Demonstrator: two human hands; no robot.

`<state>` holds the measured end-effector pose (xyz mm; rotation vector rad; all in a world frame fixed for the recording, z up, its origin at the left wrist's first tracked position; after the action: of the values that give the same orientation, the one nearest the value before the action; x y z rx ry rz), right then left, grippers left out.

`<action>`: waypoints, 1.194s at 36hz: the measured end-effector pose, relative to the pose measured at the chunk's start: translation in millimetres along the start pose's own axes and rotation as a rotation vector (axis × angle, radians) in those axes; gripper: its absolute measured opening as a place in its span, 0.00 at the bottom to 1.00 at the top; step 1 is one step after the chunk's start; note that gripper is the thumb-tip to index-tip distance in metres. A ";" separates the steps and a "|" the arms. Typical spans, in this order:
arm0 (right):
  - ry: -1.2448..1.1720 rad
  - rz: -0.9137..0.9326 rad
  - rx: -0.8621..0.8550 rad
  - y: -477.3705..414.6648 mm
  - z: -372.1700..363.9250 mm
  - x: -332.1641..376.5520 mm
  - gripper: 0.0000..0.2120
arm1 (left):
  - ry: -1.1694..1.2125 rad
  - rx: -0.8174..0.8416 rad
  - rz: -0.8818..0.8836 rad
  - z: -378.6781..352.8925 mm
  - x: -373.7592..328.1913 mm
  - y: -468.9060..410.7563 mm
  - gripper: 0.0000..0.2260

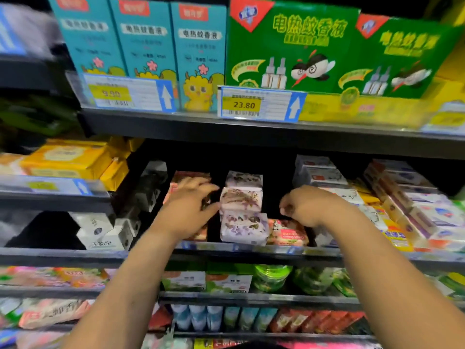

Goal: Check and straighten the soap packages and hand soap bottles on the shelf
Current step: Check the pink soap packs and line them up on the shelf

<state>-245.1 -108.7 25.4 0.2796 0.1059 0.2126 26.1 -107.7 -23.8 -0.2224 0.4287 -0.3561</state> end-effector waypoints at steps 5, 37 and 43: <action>-0.362 0.122 -0.227 -19.1 21.6 18.3 0.12 | -0.022 -0.035 0.177 9.9 36.5 8.2 0.34; -0.438 0.526 -0.221 -139.1 23.0 113.7 0.15 | 0.072 -0.016 0.332 7.7 55.1 53.0 0.30; -0.518 0.345 -0.271 -109.8 47.4 62.8 0.28 | 0.090 -0.070 0.316 11.0 41.2 43.8 0.29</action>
<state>-156.6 -210.3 34.8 0.0735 -0.4850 0.4853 78.6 -81.9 -41.5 -0.2035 0.5570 -0.0407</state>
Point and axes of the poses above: each hand's wrist, its own y-axis away from the middle knuckle, its own z-axis out of the back of the hand, x = y × z, the point moved 1 cm from there along -y, towards the middle knuckle, and after that the axes turned 1 degree about -x, right-handed, at the moved point
